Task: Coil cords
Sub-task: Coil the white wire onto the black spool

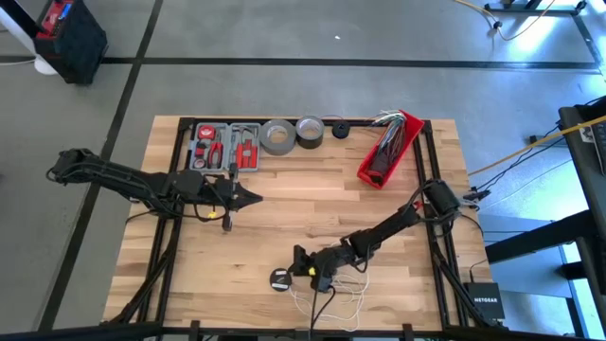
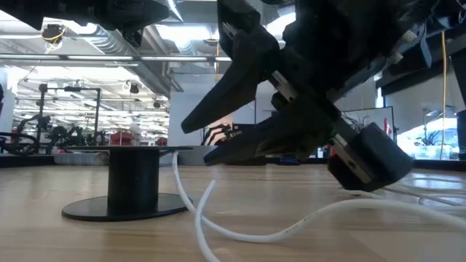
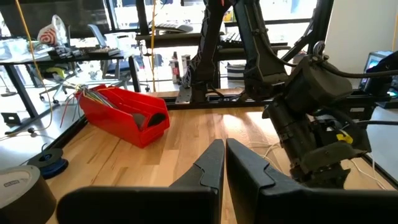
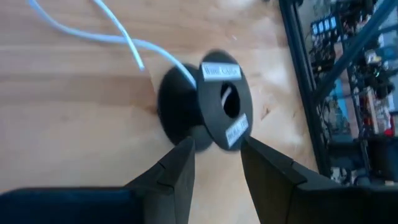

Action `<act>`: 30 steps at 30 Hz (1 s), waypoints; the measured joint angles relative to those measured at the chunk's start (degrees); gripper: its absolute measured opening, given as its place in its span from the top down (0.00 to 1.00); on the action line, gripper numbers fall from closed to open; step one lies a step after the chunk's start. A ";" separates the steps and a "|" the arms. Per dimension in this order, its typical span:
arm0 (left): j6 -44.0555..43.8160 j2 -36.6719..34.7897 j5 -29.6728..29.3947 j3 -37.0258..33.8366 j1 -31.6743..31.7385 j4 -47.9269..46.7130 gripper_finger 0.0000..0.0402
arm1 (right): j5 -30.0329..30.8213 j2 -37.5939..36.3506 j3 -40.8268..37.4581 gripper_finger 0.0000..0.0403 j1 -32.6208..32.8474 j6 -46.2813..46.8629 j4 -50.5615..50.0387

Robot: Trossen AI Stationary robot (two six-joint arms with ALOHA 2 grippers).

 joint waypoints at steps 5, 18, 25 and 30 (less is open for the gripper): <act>1.37 0.00 0.00 0.00 0.01 1.20 0.97 | -3.03 2.25 3.26 0.66 -0.32 -0.21 -1.02; 1.25 0.00 0.00 0.00 -0.01 1.25 0.97 | -2.45 2.46 4.73 0.96 -1.00 1.58 -4.48; 2.54 0.00 0.00 0.00 0.01 1.17 0.97 | 9.29 1.15 4.62 0.97 0.28 7.63 -7.91; 2.73 0.00 0.00 0.00 -0.04 1.16 0.97 | 21.22 -4.34 4.45 0.99 1.73 15.16 -12.90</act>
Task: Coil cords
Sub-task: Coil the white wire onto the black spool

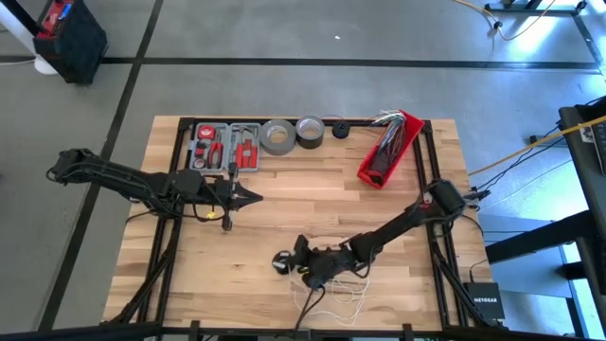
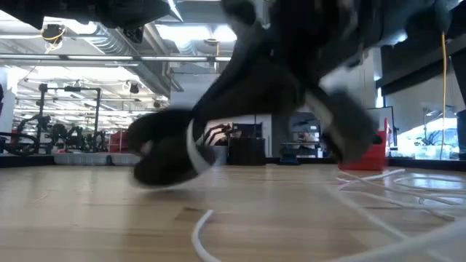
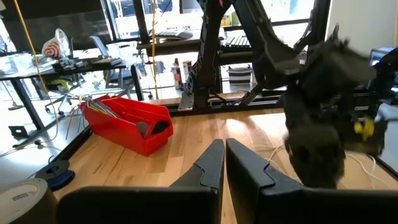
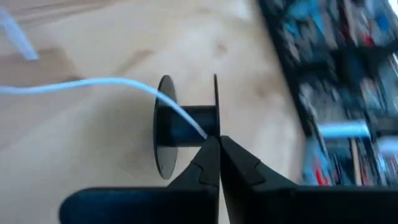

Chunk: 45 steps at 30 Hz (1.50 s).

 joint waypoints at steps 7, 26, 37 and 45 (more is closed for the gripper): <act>-0.01 0.34 0.00 0.00 -0.02 0.72 0.97 | 6.09 -12.13 -0.01 0.99 -2.62 20.28 -14.71; 6.27 20.18 -5.82 6.82 -1.57 -4.51 0.96 | -7.27 -18.71 -17.52 1.00 -15.86 38.79 7.70; 2.09 25.58 -5.94 8.90 1.71 -2.82 0.73 | -7.86 -18.33 -18.24 1.00 -16.98 38.71 7.84; 5.56 28.89 -1.17 8.90 2.69 0.43 0.71 | -7.85 -18.33 -18.19 1.00 -16.98 39.30 7.77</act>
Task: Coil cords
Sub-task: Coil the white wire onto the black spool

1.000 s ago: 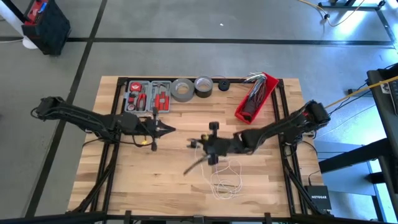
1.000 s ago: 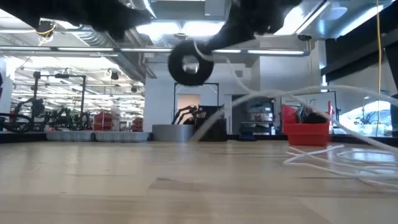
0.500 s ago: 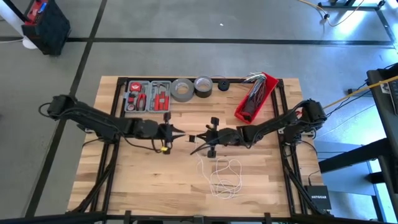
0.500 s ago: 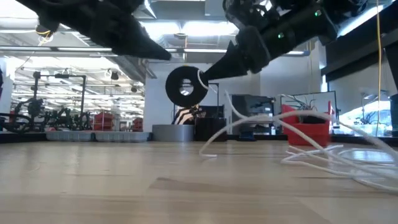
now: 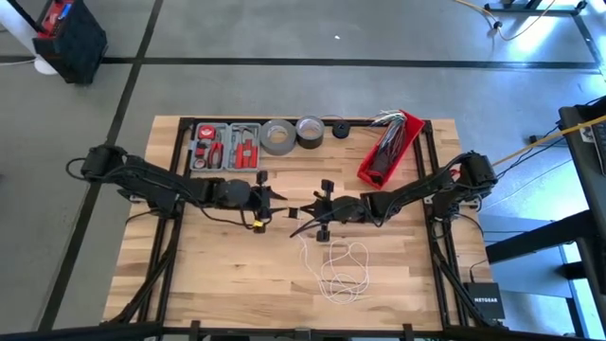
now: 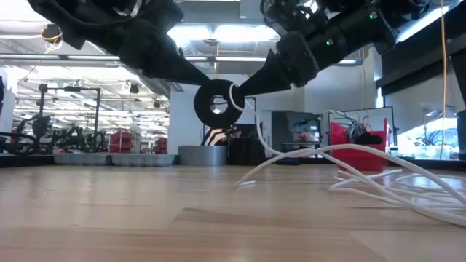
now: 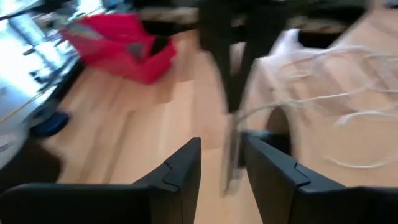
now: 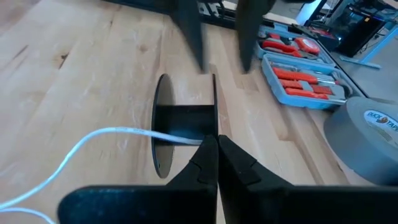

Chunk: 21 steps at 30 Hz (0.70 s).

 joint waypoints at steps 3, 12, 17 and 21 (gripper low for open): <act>1.03 1.09 0.91 -0.02 0.11 0.13 0.71 | 0.02 0.00 0.00 1.00 0.00 0.00 0.08; 1.92 4.31 0.86 -0.02 1.37 4.30 0.72 | 0.01 0.00 0.00 1.00 0.00 0.01 -0.10; 3.56 4.27 5.26 -0.02 1.37 4.27 0.84 | -0.01 0.00 0.00 1.00 0.00 -0.01 0.03; 6.91 4.27 8.56 -0.02 1.41 4.25 0.97 | -1.39 0.00 0.00 0.98 0.09 0.18 0.04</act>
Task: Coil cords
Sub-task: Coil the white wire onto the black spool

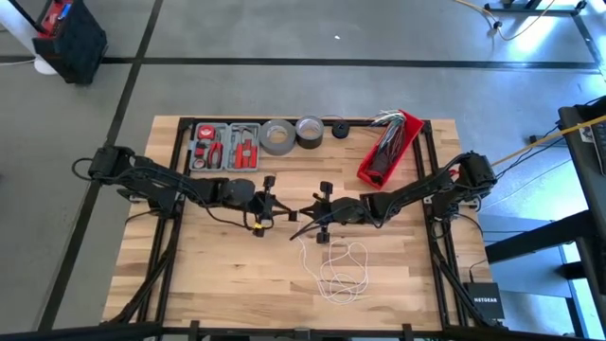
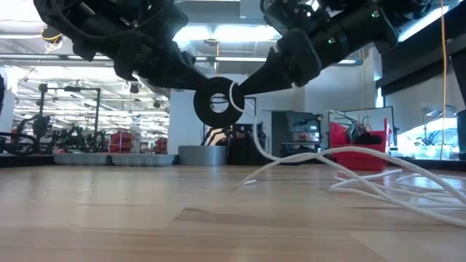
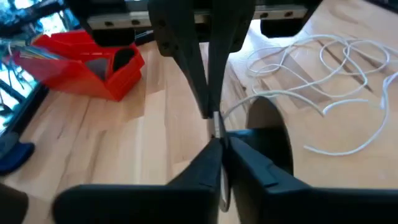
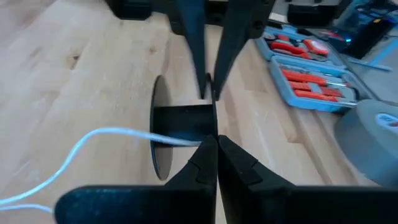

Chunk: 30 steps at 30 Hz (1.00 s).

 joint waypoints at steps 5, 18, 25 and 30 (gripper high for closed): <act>0.40 0.00 0.72 0.00 0.49 -0.13 0.99 | -4.96 0.00 0.00 0.96 -0.17 0.90 0.24; -4.74 -11.61 -18.00 1.27 -0.94 -11.55 0.99 | 7.55 -14.02 14.37 0.74 4.36 12.42 -44.64; -11.25 -16.77 -21.22 1.31 -2.03 -12.14 1.00 | 2.08 -10.91 10.95 0.69 9.90 16.70 -29.84; -12.54 -17.16 -21.24 1.31 -2.01 -12.10 1.00 | 12.45 -3.26 10.01 0.69 10.29 14.58 -15.58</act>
